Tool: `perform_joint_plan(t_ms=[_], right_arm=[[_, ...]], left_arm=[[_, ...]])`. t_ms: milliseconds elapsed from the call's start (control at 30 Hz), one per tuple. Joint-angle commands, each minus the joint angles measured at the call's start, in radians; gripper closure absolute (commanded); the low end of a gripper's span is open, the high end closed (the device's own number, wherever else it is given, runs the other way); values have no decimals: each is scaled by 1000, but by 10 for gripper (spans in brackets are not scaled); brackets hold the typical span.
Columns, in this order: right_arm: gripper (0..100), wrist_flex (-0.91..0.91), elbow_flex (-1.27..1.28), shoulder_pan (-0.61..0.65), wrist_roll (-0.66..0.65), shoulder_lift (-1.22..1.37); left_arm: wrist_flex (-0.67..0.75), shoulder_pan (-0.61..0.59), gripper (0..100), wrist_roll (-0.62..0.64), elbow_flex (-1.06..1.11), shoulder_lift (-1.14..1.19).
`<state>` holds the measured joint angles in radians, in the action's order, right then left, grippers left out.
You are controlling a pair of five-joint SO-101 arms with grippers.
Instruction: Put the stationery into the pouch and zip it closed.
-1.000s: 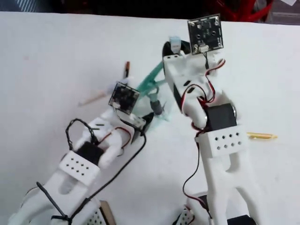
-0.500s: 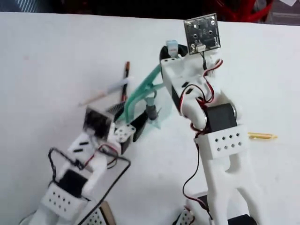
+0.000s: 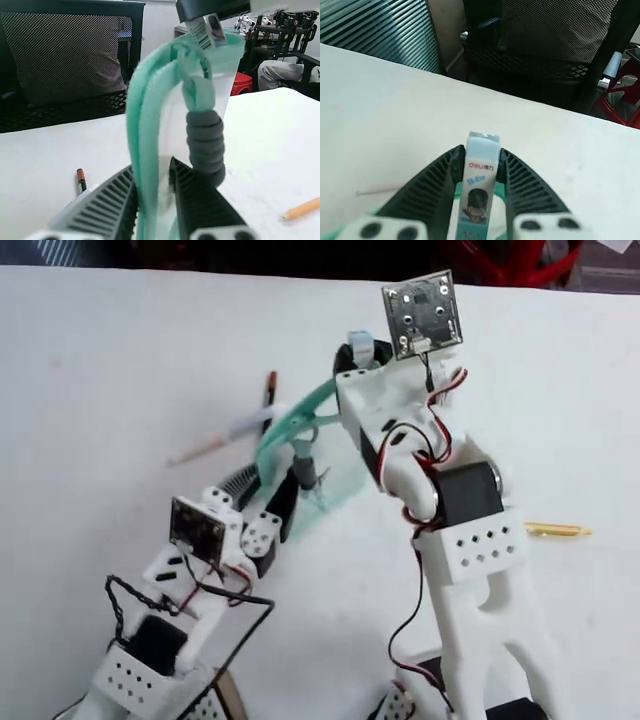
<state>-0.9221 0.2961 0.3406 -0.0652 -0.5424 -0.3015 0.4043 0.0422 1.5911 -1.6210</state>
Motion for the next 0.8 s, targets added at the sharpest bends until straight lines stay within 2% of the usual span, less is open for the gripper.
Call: perform_joint_plan(t_ms=[0,267,567,767], right_arm=[[776,-73,-40,1,-5,8],[758,-278,-252,1,-11,8],[762,-291,-213,71,-8,8],[879,-295,-230,97,-12,5]], left_arm=[[37,-12,928,6,-14,-24],[92,-10,928,6,0,-24],[91,-10,928,6,0,-24],[86,-10,924,9,-2,-24]])
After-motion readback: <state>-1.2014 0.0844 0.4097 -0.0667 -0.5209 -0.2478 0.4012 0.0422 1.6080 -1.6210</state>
